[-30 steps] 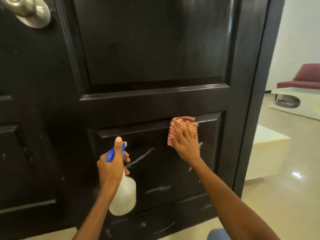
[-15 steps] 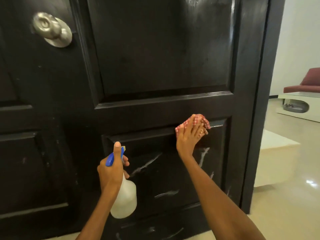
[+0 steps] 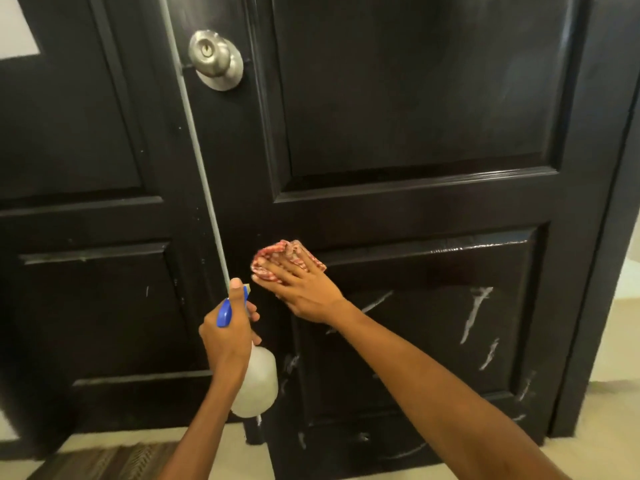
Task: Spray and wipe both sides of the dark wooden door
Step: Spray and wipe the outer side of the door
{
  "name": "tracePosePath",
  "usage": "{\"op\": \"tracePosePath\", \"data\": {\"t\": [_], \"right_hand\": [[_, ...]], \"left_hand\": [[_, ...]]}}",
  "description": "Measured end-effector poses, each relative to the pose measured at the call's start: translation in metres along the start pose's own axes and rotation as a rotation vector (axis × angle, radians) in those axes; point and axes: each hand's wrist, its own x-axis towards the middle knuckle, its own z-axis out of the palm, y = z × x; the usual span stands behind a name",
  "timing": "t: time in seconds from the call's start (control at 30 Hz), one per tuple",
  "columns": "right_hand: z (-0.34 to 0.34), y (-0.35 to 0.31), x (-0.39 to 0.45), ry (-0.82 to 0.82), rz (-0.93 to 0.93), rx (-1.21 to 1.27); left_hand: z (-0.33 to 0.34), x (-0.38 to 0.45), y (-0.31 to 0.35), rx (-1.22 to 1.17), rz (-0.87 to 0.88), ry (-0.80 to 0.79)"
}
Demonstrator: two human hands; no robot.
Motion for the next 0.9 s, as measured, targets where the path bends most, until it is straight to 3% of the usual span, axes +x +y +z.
{"op": "tracePosePath", "data": {"t": [0.07,0.13,0.3,0.37,0.43,0.57,0.63,0.7,0.9], "right_hand": [[0.007,0.006,-0.025,0.036,0.022,-0.042],[0.014,0.014,-0.054,0.095,0.193,-0.037],[0.022,0.005,-0.086,0.247,1.153,0.258],[0.016,-0.003,-0.071,0.266,1.269,0.428],[0.014,-0.01,-0.058,0.256,1.167,0.435],[0.011,-0.022,-0.023,0.126,0.516,0.231],[0.003,-0.021,0.003,0.073,0.288,0.165],[-0.001,-0.017,0.018,0.09,0.252,0.094],[0.047,-0.066,-0.031,0.045,0.499,0.179]], "left_hand": [[-0.004,-0.001,-0.004,-0.012,-0.021,-0.035],[-0.006,-0.002,-0.008,-0.027,-0.038,-0.073],[-0.004,-0.005,-0.016,-0.06,-0.092,-0.165],[-0.003,-0.005,-0.016,-0.069,-0.092,-0.174],[-0.003,-0.002,-0.015,-0.057,-0.08,-0.169],[-0.002,0.023,-0.012,-0.09,-0.059,-0.108],[0.0,0.035,-0.012,-0.088,-0.026,-0.08],[0.002,0.04,-0.016,-0.081,-0.005,-0.073],[-0.001,0.03,-0.029,-0.076,-0.023,-0.102]]}}
